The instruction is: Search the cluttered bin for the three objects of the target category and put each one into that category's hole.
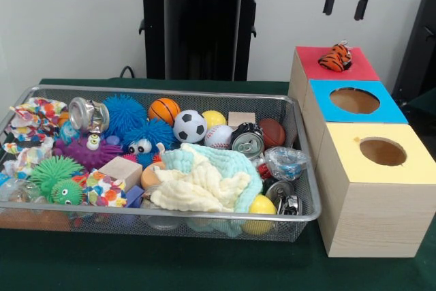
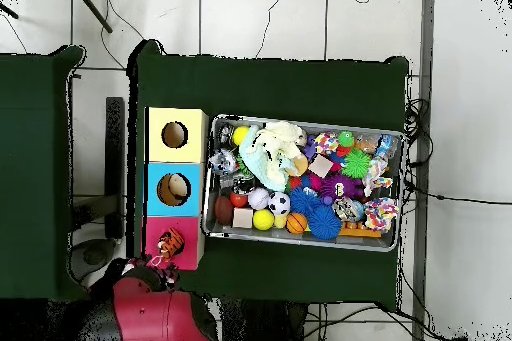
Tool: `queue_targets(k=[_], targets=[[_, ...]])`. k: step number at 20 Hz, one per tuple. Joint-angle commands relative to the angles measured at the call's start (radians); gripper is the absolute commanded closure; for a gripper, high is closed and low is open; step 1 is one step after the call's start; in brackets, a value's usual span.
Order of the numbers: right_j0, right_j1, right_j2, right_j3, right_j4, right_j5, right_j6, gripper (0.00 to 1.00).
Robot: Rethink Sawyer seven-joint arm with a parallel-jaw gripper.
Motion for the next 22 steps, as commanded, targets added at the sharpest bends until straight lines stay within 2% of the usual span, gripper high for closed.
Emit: queue_targets(k=[1,13,18,22], targets=[[-0.033,0.036,0.041,-0.06,-0.013,0.037,0.098,1.0],[-0.052,0.032,0.051,-0.022,-0.015,0.006,0.089,1.0],[-0.107,0.126,0.096,0.009,-0.012,-0.133,0.096,1.0],[-0.099,0.158,0.098,0.012,-0.02,-0.178,0.11,1.0]])
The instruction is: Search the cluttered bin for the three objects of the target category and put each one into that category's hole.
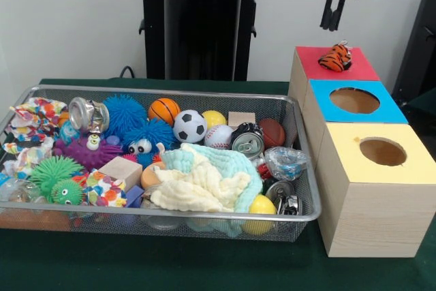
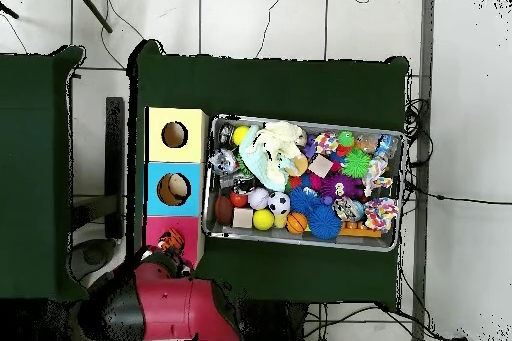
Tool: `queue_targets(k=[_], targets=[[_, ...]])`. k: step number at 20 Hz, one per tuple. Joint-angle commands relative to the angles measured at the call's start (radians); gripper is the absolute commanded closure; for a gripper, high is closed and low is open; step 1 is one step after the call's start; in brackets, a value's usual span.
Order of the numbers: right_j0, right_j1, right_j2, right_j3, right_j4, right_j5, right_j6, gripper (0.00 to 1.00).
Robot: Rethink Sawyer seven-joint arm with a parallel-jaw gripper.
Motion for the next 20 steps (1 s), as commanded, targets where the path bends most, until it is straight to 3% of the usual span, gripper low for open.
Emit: queue_targets(k=[1,7,10,20], targets=[[-0.029,0.106,0.093,0.022,-0.019,-0.125,0.115,1.0],[-0.003,0.134,0.082,0.004,-0.001,-0.136,0.134,1.0],[0.026,0.12,0.068,-0.015,0.015,-0.094,0.146,1.0],[0.003,0.067,0.08,-0.032,0.028,-0.013,0.113,1.0]])
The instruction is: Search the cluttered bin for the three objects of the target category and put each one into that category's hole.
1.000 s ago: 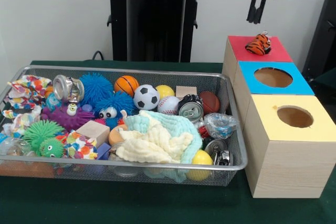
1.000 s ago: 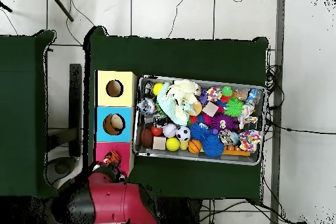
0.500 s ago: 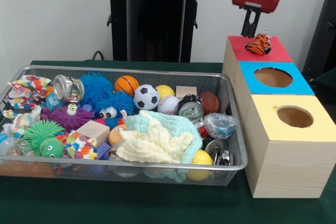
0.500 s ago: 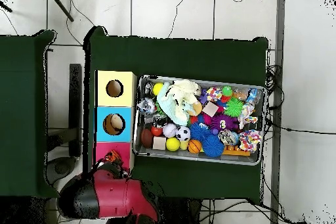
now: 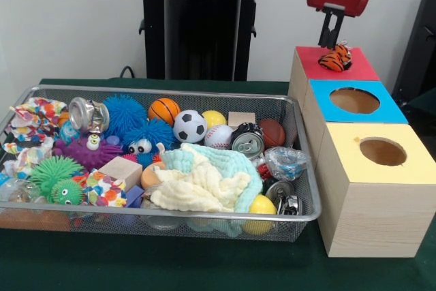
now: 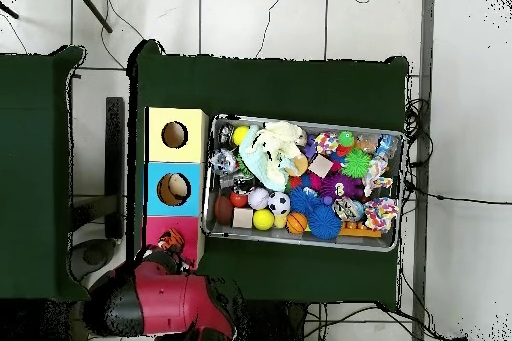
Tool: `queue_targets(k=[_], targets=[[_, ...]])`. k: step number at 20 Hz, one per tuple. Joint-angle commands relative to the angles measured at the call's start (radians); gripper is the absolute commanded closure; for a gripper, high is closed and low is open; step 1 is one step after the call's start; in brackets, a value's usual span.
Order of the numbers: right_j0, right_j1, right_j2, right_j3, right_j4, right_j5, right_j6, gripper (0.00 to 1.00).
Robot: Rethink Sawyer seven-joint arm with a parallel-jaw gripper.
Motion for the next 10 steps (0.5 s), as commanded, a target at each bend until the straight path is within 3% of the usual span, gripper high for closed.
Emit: queue_targets(k=[1,10], targets=[[-0.026,-0.018,0.077,-0.032,0.026,0.079,0.113,1.0],[-0.003,0.024,0.076,-0.041,0.034,0.024,0.144,1.0]])
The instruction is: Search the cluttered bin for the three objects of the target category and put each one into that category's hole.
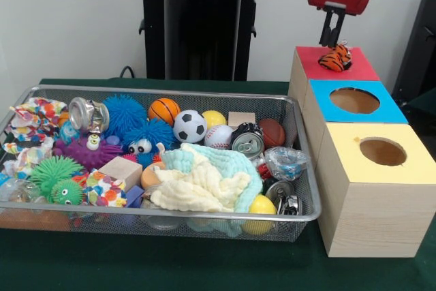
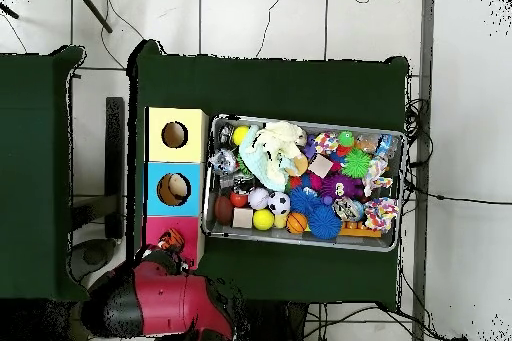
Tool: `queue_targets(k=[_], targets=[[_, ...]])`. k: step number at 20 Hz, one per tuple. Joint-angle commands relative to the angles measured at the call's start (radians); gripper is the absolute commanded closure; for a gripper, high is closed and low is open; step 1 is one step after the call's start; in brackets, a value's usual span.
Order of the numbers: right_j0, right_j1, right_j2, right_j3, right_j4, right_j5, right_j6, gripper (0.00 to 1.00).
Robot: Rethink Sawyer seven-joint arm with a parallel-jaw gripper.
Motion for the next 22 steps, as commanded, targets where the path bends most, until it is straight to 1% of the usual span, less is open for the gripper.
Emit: queue_targets(k=[1,9,11,12,19,22], targets=[[0.006,0.034,0.072,-0.044,0.036,0.023,0.151,1.0],[0.039,0.055,0.069,-0.053,0.056,0.014,0.18,1.0],[0.036,0.054,0.066,-0.063,0.057,0.027,0.173,1.0],[0.045,0.064,0.065,-0.066,0.058,0.02,0.178,1.0],[0.042,0.099,0.077,-0.062,0.061,-0.029,0.178,1.0],[0.048,0.127,0.071,-0.076,0.063,-0.049,0.181,1.0]])
